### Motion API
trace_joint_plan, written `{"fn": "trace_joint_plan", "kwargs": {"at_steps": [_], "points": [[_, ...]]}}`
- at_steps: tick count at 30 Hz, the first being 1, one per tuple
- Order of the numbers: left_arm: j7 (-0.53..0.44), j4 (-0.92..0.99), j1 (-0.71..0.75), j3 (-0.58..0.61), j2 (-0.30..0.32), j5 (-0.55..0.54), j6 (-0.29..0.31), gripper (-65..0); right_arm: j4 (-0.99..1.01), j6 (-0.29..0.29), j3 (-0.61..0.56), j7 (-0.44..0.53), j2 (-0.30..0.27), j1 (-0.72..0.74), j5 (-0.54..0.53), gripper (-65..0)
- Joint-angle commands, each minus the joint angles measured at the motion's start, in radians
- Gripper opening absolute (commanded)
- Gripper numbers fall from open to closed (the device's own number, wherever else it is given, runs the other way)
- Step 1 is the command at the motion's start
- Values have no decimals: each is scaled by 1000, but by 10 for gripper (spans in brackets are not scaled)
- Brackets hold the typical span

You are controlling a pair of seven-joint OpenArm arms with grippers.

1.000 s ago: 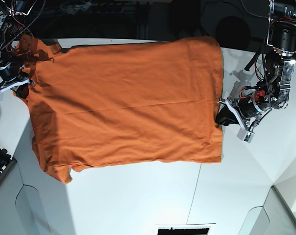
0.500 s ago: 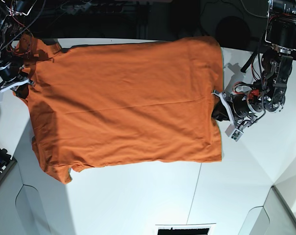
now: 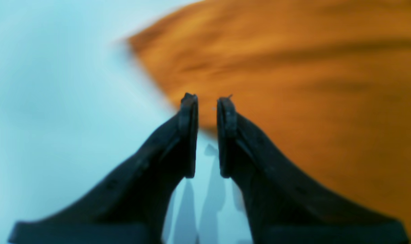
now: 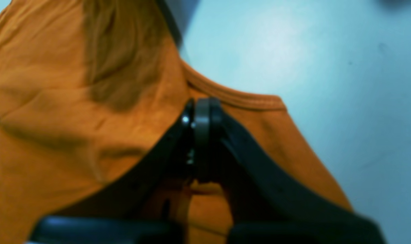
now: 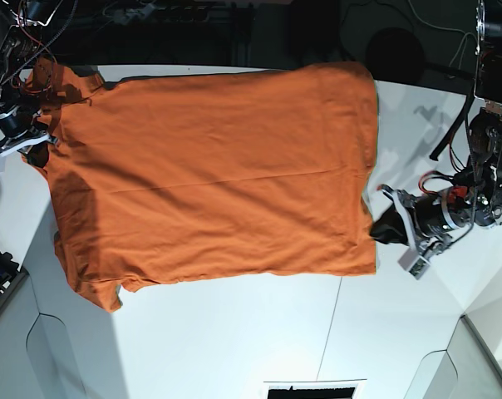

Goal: Layout the t-shirt on the table in an organized manner, then fold the t-shirt properly
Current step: 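Grasp the hem corner with the left gripper and tug it outward, then release the shirt and raise both grippers away from it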

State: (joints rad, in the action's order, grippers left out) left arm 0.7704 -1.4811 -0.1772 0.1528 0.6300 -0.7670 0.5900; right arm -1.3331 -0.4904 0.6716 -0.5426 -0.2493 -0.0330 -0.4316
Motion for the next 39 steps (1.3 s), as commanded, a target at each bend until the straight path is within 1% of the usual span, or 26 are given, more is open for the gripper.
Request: {"fn": "trace_joint_plan", "kwargs": {"at_steps": [1,2,9,15,21,25,30,32,34,36,39], "points": [[-4,-19,-11,-3,11,-34,36,-543,-12,-4,2,8,-16,10,-6,-650],[-3,-19,-3,2,5,-45,53,-543,-12,-4,2,8,-16,10,-6,-650],[-5,-5,50,45,-69,-5,58,-543,-11,-4,2,8,-16,10,-5,-650],[-90,130,49,59,-73,86,58,-543,-11,-5,2,9,-19,10,6,-650],[-102,291,44,59,-72,115,58,-543,-11,-5,2,11,-32,7,6,-650],[-133,344,44,58,-51,161,47,-543,-11,-5,2,11,-56,5,6,-650],[-139,351,44,58,0,161,46,-543,-11,-5,2,-5,-97,1,6,-650],[-139,351,44,58,16,161,34,-543,-11,-5,2,-8,-111,-6,4,-650],[-139,351,44,58,24,160,14,-543,-11,-4,3,-8,-122,-12,-11,-650],[-139,351,43,58,24,158,12,-543,-11,-4,10,-8,-122,-12,-30,-650],[-138,349,44,58,24,148,12,-543,-12,-5,10,-8,-121,-12,-88,-650]]}}
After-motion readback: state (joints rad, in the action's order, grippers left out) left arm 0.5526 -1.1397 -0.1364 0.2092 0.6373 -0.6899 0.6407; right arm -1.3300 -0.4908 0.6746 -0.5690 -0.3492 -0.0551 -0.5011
